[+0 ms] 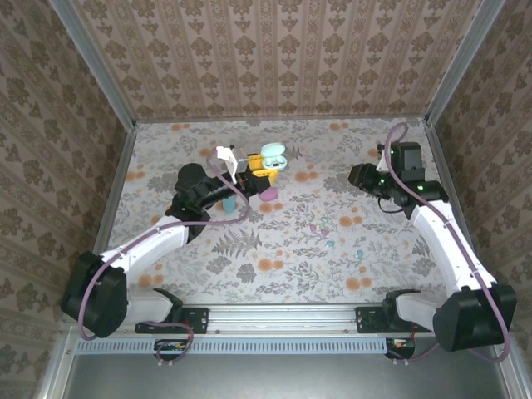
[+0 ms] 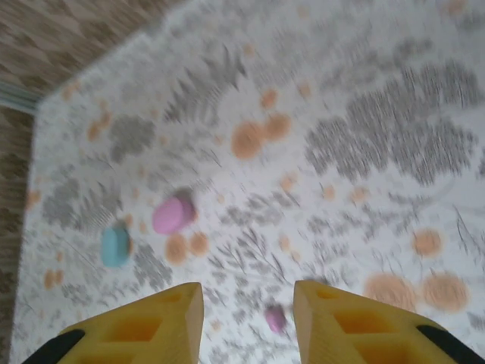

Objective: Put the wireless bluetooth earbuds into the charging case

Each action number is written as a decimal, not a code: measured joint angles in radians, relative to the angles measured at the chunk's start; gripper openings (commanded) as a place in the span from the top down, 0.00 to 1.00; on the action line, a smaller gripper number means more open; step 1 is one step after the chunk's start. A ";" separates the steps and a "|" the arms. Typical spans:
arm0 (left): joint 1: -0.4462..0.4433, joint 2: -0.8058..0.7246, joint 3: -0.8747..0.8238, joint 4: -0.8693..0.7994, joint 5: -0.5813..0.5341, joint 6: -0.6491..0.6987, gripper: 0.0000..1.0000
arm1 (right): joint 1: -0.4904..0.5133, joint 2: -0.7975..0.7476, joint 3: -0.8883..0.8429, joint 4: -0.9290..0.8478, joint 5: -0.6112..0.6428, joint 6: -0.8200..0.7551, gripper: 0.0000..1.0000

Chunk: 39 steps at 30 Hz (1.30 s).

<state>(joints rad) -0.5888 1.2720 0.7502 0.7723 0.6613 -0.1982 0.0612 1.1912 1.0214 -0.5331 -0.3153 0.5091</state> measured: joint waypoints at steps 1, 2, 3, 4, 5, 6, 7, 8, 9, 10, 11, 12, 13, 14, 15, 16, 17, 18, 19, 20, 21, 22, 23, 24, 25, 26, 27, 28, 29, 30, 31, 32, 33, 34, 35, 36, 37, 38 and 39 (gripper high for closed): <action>0.000 0.000 -0.002 0.001 -0.002 0.000 0.70 | 0.000 0.021 -0.006 -0.016 -0.006 0.002 0.67; 0.000 0.000 -0.004 0.002 -0.005 0.000 0.70 | 0.002 0.050 -0.011 -0.025 -0.013 0.006 0.68; 0.000 0.000 -0.004 0.003 -0.006 0.000 0.70 | 0.004 0.076 -0.015 -0.029 -0.021 0.011 0.68; 0.000 0.000 -0.005 0.004 -0.007 0.000 0.70 | 0.008 0.112 -0.018 -0.033 -0.030 0.018 0.67; 0.000 0.000 -0.005 0.006 -0.008 0.000 0.70 | 0.013 0.148 -0.018 -0.035 -0.036 0.023 0.67; 0.000 0.000 -0.005 0.008 -0.008 0.000 0.70 | 0.023 0.185 -0.017 -0.034 -0.040 0.027 0.65; 0.000 0.000 -0.005 0.009 -0.008 0.000 0.70 | 0.036 0.229 -0.017 -0.033 -0.047 0.034 0.63; 0.000 0.000 -0.005 0.010 -0.008 0.000 0.70 | 0.052 0.272 -0.017 -0.033 -0.055 0.040 0.60; 0.000 -0.001 -0.008 0.014 -0.013 0.000 0.70 | 0.066 0.306 -0.016 -0.033 -0.058 0.047 0.59; 0.000 -0.005 -0.014 0.016 -0.020 0.000 0.70 | 0.084 0.346 -0.014 -0.033 -0.059 0.049 0.59; 0.000 -0.009 -0.020 0.019 -0.027 0.000 0.70 | 0.101 0.379 -0.011 -0.035 -0.058 0.048 0.59; 0.000 -0.014 -0.027 0.020 -0.033 0.001 0.70 | 0.116 0.409 -0.005 -0.040 -0.056 0.044 0.58; 0.000 -0.022 -0.035 0.019 -0.039 0.002 0.70 | 0.133 0.439 0.008 -0.050 -0.054 0.037 0.58; 0.000 -0.028 -0.041 0.019 -0.043 0.005 0.70 | 0.147 0.465 0.025 -0.057 -0.052 0.024 0.57; 0.000 -0.035 -0.045 0.018 -0.049 0.008 0.70 | 0.160 0.491 0.046 -0.062 -0.051 0.009 0.58; 0.000 -0.041 -0.046 0.018 -0.054 0.011 0.70 | 0.172 0.515 0.070 -0.066 -0.050 -0.011 0.59; 0.001 -0.045 -0.046 0.017 -0.057 0.014 0.70 | 0.182 0.534 0.093 -0.072 -0.047 -0.027 0.59; 0.001 -0.050 -0.046 0.017 -0.059 0.018 0.70 | 0.193 0.555 0.121 -0.079 -0.040 -0.048 0.60; 0.001 -0.055 -0.046 0.016 -0.061 0.020 0.70 | 0.204 0.576 0.150 -0.088 -0.029 -0.071 0.60; 0.001 -0.057 -0.046 0.014 -0.061 0.023 0.70 | 0.210 0.591 0.172 -0.094 -0.021 -0.089 0.61; 0.001 -0.060 -0.046 0.012 -0.062 0.026 0.70 | 0.218 0.608 0.197 -0.104 -0.007 -0.108 0.63; 0.001 -0.061 -0.046 0.010 -0.064 0.027 0.70 | 0.224 0.623 0.215 -0.108 0.003 -0.126 0.63; 0.001 -0.063 -0.046 0.006 -0.065 0.029 0.70 | 0.226 0.632 0.225 -0.113 0.011 -0.141 0.63; 0.001 -0.064 -0.046 0.000 -0.068 0.031 0.70 | 0.227 0.641 0.233 -0.121 0.018 -0.154 0.62; 0.001 -0.064 -0.046 -0.003 -0.069 0.033 0.70 | 0.227 0.649 0.238 -0.131 0.021 -0.171 0.61; 0.001 -0.064 -0.046 -0.007 -0.070 0.034 0.70 | 0.227 0.657 0.242 -0.140 0.023 -0.183 0.61; 0.001 -0.064 -0.046 -0.011 -0.072 0.035 0.70 | 0.227 0.668 0.249 -0.153 0.023 -0.199 0.62; 0.001 -0.064 -0.046 -0.016 -0.075 0.035 0.70 | 0.228 0.681 0.256 -0.165 0.024 -0.214 0.61; 0.001 -0.064 -0.046 -0.020 -0.076 0.035 0.70 | 0.228 0.690 0.262 -0.174 0.026 -0.225 0.62; 0.001 -0.064 -0.046 -0.024 -0.076 0.036 0.70 | 0.228 0.702 0.269 -0.186 0.032 -0.241 0.62; 0.001 -0.064 -0.046 -0.028 -0.076 0.037 0.70 | 0.228 0.708 0.274 -0.196 0.038 -0.255 0.62; 0.001 -0.064 -0.046 -0.029 -0.076 0.037 0.70 | 0.228 0.713 0.276 -0.206 0.044 -0.268 0.62; 0.001 -0.064 -0.046 -0.031 -0.076 0.037 0.70 | 0.228 0.715 0.279 -0.216 0.048 -0.282 0.62; 0.001 -0.064 -0.046 -0.032 -0.076 0.037 0.70 | 0.228 0.716 0.282 -0.227 0.048 -0.297 0.62; 0.001 -0.064 -0.046 -0.032 -0.076 0.037 0.70 | 0.228 0.718 0.286 -0.235 0.049 -0.308 0.63; 0.001 -0.064 -0.046 -0.033 -0.076 0.037 0.70 | 0.228 0.721 0.292 -0.243 0.050 -0.323 0.63; 0.001 -0.064 -0.046 -0.033 -0.076 0.037 0.70 | 0.228 0.726 0.300 -0.253 0.050 -0.335 0.63; 0.001 -0.064 -0.046 -0.034 -0.076 0.037 0.70 | 0.228 0.732 0.309 -0.263 0.050 -0.348 0.63; 0.001 -0.064 -0.046 -0.036 -0.076 0.037 0.70 | 0.228 0.740 0.318 -0.269 0.051 -0.358 0.64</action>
<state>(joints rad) -0.5877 1.2083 0.7040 0.7364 0.5854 -0.1608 0.2890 1.9312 1.3396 -0.8021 -0.2646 0.1513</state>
